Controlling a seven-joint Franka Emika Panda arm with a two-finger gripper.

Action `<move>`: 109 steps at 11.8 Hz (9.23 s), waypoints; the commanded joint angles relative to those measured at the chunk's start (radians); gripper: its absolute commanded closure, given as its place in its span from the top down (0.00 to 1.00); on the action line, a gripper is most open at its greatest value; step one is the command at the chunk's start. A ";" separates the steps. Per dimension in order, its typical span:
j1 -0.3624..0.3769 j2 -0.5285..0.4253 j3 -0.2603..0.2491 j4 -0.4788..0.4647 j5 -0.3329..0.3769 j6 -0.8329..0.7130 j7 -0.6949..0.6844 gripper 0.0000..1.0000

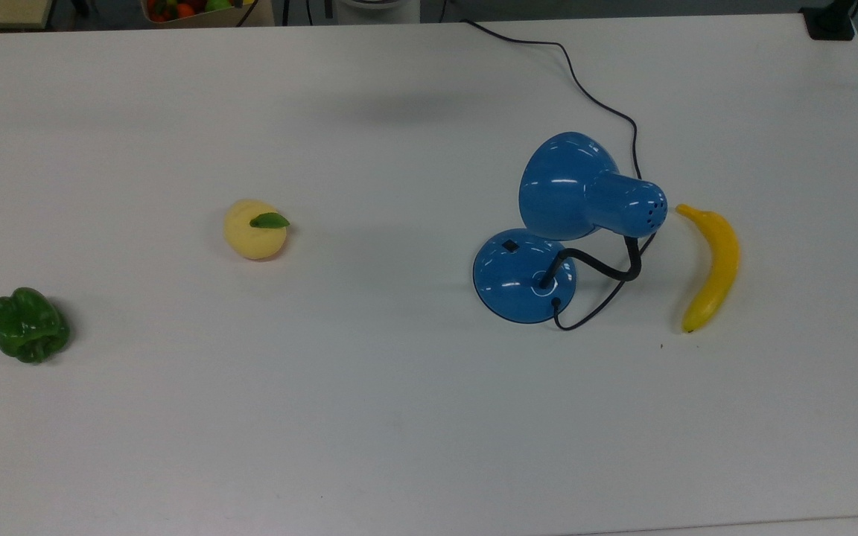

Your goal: Turn on desk lamp

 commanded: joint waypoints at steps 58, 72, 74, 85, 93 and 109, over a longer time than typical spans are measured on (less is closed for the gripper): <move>0.234 0.401 0.149 -0.245 -0.020 1.004 0.001 0.00; 0.240 0.438 0.149 -0.233 -0.026 1.058 0.003 0.00; 0.240 0.425 0.149 -0.237 -0.024 1.047 0.006 0.00; 0.119 0.205 0.132 -0.236 -0.041 0.454 0.078 0.00; -0.047 0.005 0.101 -0.096 0.000 0.113 0.095 0.00; -0.070 0.010 0.097 0.001 0.028 0.046 0.092 1.00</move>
